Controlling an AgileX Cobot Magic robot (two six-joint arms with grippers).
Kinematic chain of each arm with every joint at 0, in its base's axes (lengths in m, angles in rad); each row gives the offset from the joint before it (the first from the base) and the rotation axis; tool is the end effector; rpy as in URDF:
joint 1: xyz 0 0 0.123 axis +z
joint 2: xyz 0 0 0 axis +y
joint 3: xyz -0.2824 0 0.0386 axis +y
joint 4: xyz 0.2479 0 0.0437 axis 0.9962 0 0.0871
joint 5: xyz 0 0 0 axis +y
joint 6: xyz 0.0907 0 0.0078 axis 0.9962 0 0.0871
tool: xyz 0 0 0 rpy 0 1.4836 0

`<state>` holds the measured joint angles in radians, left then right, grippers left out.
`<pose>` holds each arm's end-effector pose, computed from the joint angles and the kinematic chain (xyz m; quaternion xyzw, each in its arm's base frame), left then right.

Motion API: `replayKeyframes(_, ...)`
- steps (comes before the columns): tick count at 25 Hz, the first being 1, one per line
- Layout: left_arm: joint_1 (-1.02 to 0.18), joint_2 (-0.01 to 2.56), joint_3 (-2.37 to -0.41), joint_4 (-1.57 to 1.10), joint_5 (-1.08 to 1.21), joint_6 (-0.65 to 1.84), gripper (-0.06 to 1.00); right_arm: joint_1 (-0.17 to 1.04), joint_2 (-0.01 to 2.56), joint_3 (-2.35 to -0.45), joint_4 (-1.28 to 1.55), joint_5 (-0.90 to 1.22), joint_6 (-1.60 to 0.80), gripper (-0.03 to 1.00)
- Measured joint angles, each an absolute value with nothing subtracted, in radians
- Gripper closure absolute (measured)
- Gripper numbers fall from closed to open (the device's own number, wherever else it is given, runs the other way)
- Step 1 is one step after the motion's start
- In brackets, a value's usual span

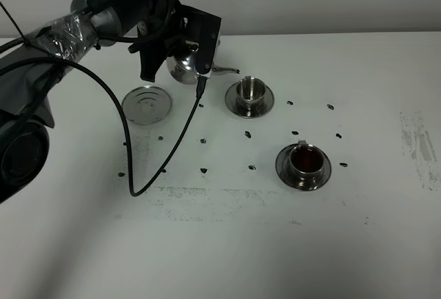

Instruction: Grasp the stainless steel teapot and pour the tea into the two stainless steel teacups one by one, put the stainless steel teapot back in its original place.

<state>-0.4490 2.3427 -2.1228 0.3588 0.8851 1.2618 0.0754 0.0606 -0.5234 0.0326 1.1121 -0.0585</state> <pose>0.4832 -0.2053 0.2139 0.7611 0.5673 0.2566 0.1820 -0.0005 0.0026 0.2798 -0.0593 0.8734 0.0204 0.4830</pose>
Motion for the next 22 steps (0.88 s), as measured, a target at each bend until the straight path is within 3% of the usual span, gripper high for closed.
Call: replayKeyframes(22,-0.482,2.371,-2.123,0.444,0.850,1.267,0.76,0.075,0.061,-0.523,0.033,1.112,-0.059,0.38)
